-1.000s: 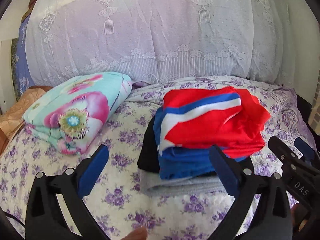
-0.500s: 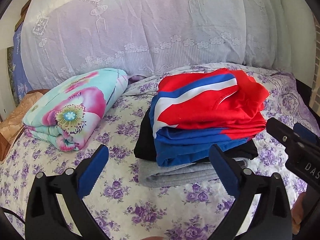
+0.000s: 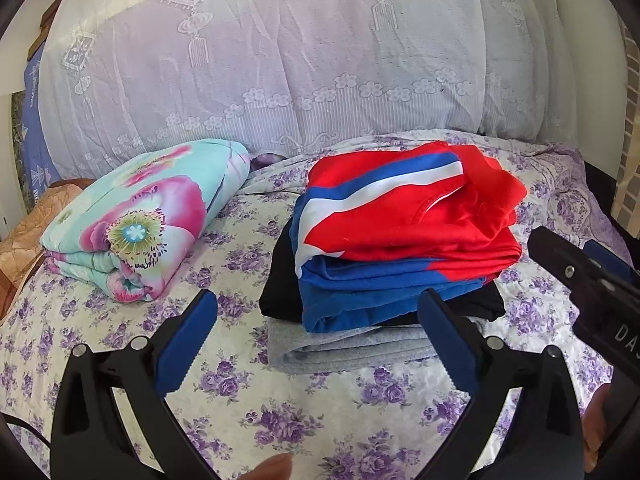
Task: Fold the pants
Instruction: 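Open both tools and release the bundle on the stack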
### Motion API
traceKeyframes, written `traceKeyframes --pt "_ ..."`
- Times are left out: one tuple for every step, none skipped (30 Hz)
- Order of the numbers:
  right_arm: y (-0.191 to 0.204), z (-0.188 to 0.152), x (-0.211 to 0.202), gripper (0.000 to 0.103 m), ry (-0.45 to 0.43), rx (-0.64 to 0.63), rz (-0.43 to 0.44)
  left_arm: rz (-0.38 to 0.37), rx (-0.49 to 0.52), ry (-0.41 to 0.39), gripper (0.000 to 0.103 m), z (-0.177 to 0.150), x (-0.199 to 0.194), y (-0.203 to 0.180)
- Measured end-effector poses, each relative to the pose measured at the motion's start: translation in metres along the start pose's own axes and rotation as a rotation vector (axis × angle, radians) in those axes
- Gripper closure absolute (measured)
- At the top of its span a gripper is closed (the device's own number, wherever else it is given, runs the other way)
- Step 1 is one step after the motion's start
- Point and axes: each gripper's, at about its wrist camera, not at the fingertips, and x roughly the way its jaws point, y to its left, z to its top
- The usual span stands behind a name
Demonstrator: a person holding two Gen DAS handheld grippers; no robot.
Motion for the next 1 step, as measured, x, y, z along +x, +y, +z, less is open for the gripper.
traceKeyframes --pt "-0.0001 0.0001 0.0001 0.004 0.002 0.0 0.002 -0.003 -0.003 0.002 0.005 0.0001 -0.0001 0.0003"
